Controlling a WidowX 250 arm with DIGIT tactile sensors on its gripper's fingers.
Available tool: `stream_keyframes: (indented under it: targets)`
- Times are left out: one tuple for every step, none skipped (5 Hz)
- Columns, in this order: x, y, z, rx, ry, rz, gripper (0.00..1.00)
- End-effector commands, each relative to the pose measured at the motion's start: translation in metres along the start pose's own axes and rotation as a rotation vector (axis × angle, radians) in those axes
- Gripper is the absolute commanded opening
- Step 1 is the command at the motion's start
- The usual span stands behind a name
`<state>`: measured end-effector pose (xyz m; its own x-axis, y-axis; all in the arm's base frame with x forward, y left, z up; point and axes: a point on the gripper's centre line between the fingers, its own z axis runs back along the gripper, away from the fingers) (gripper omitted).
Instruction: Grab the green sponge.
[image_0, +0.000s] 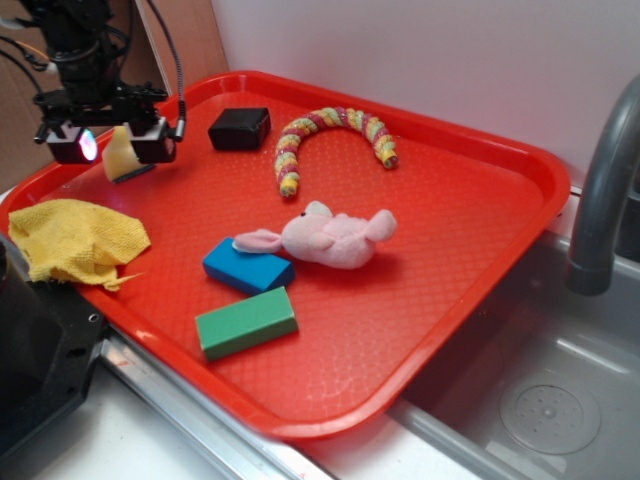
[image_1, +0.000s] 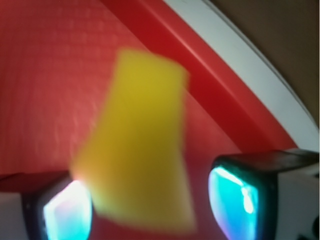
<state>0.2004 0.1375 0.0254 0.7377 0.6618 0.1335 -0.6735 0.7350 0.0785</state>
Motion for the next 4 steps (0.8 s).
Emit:
stream_keyframes:
  targets:
    - [0.022, -0.009, -0.009, 0.001, -0.021, -0.034, 0.93]
    - [0.019, -0.009, -0.007, 0.003, -0.006, -0.032, 0.00]
    - [0.008, -0.011, 0.016, -0.014, 0.066, -0.088, 0.00]
    - [-0.014, -0.016, 0.070, -0.055, 0.083, -0.192, 0.00]
